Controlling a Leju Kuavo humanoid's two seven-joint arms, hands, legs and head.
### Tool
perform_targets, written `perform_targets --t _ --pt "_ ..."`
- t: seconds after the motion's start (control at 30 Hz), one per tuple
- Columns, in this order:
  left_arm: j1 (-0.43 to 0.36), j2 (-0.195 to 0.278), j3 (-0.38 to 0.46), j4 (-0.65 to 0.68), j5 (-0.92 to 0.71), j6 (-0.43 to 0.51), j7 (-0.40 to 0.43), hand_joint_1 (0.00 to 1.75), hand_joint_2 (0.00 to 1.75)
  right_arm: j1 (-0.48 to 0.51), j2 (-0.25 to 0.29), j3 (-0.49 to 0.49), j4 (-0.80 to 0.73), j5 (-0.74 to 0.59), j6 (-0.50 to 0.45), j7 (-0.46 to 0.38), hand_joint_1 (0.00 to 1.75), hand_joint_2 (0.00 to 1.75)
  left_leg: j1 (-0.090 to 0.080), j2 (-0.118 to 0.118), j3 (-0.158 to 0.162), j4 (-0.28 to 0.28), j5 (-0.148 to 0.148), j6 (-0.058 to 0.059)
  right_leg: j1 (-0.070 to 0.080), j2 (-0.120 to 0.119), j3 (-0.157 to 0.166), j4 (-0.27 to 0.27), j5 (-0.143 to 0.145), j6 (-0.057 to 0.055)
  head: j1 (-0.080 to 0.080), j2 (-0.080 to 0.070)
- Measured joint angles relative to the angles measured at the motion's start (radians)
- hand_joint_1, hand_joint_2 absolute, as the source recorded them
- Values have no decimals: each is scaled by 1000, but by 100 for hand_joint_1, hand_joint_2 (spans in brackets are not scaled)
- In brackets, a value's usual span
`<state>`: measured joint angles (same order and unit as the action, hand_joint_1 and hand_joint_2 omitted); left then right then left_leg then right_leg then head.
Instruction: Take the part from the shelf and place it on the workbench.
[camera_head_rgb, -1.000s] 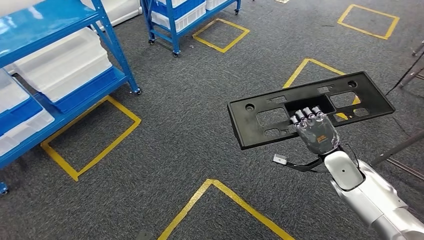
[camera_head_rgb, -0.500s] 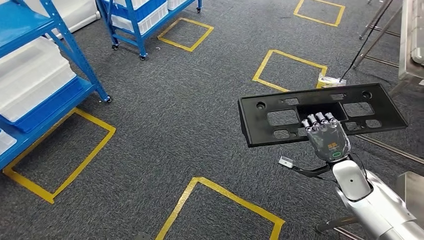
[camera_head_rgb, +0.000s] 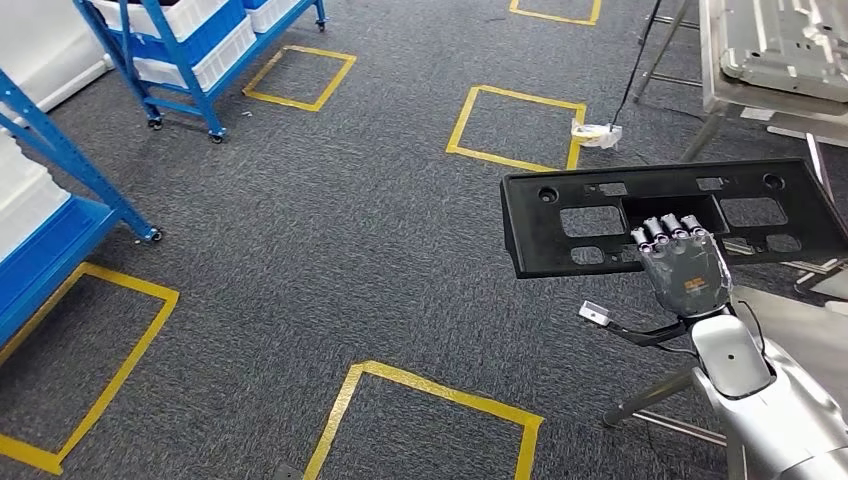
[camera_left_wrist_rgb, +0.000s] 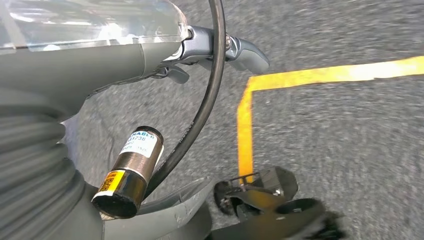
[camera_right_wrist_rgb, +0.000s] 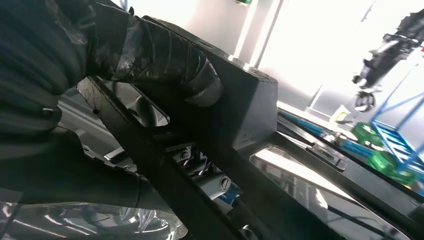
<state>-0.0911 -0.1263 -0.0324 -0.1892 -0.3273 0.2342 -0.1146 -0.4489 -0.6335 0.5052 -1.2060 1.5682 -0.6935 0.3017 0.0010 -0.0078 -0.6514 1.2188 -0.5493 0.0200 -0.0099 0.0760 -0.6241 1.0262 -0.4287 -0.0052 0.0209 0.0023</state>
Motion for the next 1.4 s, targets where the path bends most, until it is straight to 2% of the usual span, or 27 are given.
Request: perform_targets --t 0.07,0.1,0.13,0.2,0.27,0.33,0.4,0.43,0.47,0.53,0.6,0.63,0.7,0.73,0.8,0.87,0.9,0.93,1.0,1.07,1.13,1.17,1.2,1.23,1.3,1.37,1.4 --pt "-2 1 0 0 -3 0 3 0 175 1 0 -4 -4 0 0 -1 173 175 2 -48 53 -129 58 9 -1 28 -4 5 0 4 0 0" --pt "-3 1 0 0 -5 0 5 0 175 1 0 -6 -5 0 0 -2 173 175 3 -66 69 -168 70 12 -3 41 -8 6 1 9 1 0" --pt "-3 2 0 0 -7 0 7 0 175 3 -1 -8 -6 0 0 -3 173 175 2 -73 76 -183 69 14 -6 53 -12 5 4 15 0 0" --pt "-6 2 0 0 -9 -1 7 0 175 10 -6 -10 -6 0 0 -6 173 175 1 -51 82 -196 75 21 -12 71 -19 1 10 30 0 0" --pt "-7 1 0 0 -10 -1 6 0 175 15 -14 -15 -6 0 0 -8 173 175 2 -25 91 -217 86 32 -9 27 -34 27 -8 40 1 0" --pt "-6 1 0 0 -10 -1 5 0 175 13 -17 -21 -6 0 -1 -10 173 175 1 1 96 -228 91 39 -7 -42 -81 128 -65 47 2 0" --pt "-4 1 0 0 -10 -1 5 0 175 16 -16 -25 -6 0 -1 -15 173 175 -1 28 95 -227 88 40 -12 -65 -136 244 -110 56 2 0" --pt "-3 1 0 0 -10 -1 5 0 175 20 -16 -25 -6 0 0 -18 173 175 -1 42 96 -226 86 39 -15 -69 -143 262 -109 59 2 0" --pt "-3 0 0 0 -10 -1 5 0 175 23 -16 -26 -6 0 0 -20 173 175 -1 55 96 -225 84 38 -18 -74 -130 239 -90 63 2 0" --pt "-4 -1 0 0 -10 -2 5 0 175 24 -16 -31 -7 0 -1 -21 173 175 -2 78 99 -220 76 31 -20 -107 -58 107 -31 65 2 0" --pt "-5 -2 0 0 -11 -2 5 0 175 23 -16 -38 -9 0 -1 -21 173 175 -6 97 103 -213 66 19 -13 -138 -4 8 -3 56 1 0" --pt "-5 -2 0 0 -11 -2 5 0 175 24 -16 -42 -10 0 -1 -21 173 175 -9 106 105 -212 61 13 -8 -141 3 -5 -4 49 1 0" --pt "-6 -3 0 -1 -11 -2 5 0 175 25 -16 -47 -12 0 -1 -22 173 175 -8 120 110 -211 54 2 -6 -118 2 -4 -4 35 1 0" --pt "-6 -3 0 -1 -11 -2 5 0 175 26 -17 -50 -13 0 -1 -22 173 175 -5 111 110 -203 45 -4 -7 -107 3 -6 -3 29 1 0" --pt "-6 -4 1 -2 -11 -2 5 0 175 24 -16 -55 -16 0 -1 -22 173 175 0 65 83 -137 3 -11 -11 -88 6 -10 -2 15 1 0" --pt "-3 -4 1 -2 -11 -2 5 0 175 21 -14 -57 -19 0 -1 -22 173 175 3 24 16 0 -60 -13 -10 -67 7 -9 -3 7 1 0" --pt "-1 -4 2 -2 -11 -2 5 0 175 22 -13 -57 -20 0 -1 -22 173 175 3 18 -18 61 -78 -13 -8 -54 8 -8 -4 5 1 0" --pt "0 -4 2 -2 -11 -2 5 0 175 22 -12 -57 -20 0 -1 -22 173 175 3 16 -39 92 -77 -12 -7 -41 8 -6 -5 4 1 0" --pt "0 -4 3 -2 -11 -2 6 0 175 23 -11 -57 -20 0 -1 -22 173 175 3 11 -29 42 -19 -8 -6 -13 9 -2 -8 4 0 0" --pt "-1 -3 4 -2 -11 -2 6 0 175 22 -10 -57 -20 0 -1 -22 173 175 5 -13 16 -76 57 -4 -7 10 9 3 -12 8 1 0" --pt "0 -3 5 -2 -11 -2 6 0 175 20 -8 -57 -20 0 -1 -20 173 175 12 -81 40 -149 84 0 -12 34 -3 9 -12 18 1 0" --pt "0 -2 6 -2 -11 -1 7 0 175 21 -7 -57 -21 0 -1 -18 173 175 12 -101 41 -159 83 2 -17 47 -11 10 -9 25 1 0" --pt "1 -2 6 -2 -11 -1 7 0 175 22 -7 -57 -21 0 -1 -14 173 175 12 -116 42 -168 82 6 -21 64 -19 10 -6 36 1 0" --pt "1 -2 6 -2 -11 -1 7 0 175 25 -8 -57 -22 0 -1 -10 173 175 11 -102 45 -176 85 12 -25 70 -24 10 -4 44 0 0" --pt "1 -2 7 -2 -11 -1 6 0 175 26 -14 -57 -22 0 -1 -3 173 175 9 -73 54 -192 92 26 -23 25 -38 35 -20 53 1 0" --pt "1 -2 7 -2 -11 -1 5 0 175 20 -16 -57 -24 0 -1 -2 173 175 6 -42 61 -200 94 35 -16 -44 -84 131 -70 56 2 0" --pt "2 -2 7 -2 -11 -1 5 0 175 18 -16 -58 -25 0 -1 -4 173 175 3 -25 62 -201 92 38 -16 -59 -114 194 -96 58 2 0"
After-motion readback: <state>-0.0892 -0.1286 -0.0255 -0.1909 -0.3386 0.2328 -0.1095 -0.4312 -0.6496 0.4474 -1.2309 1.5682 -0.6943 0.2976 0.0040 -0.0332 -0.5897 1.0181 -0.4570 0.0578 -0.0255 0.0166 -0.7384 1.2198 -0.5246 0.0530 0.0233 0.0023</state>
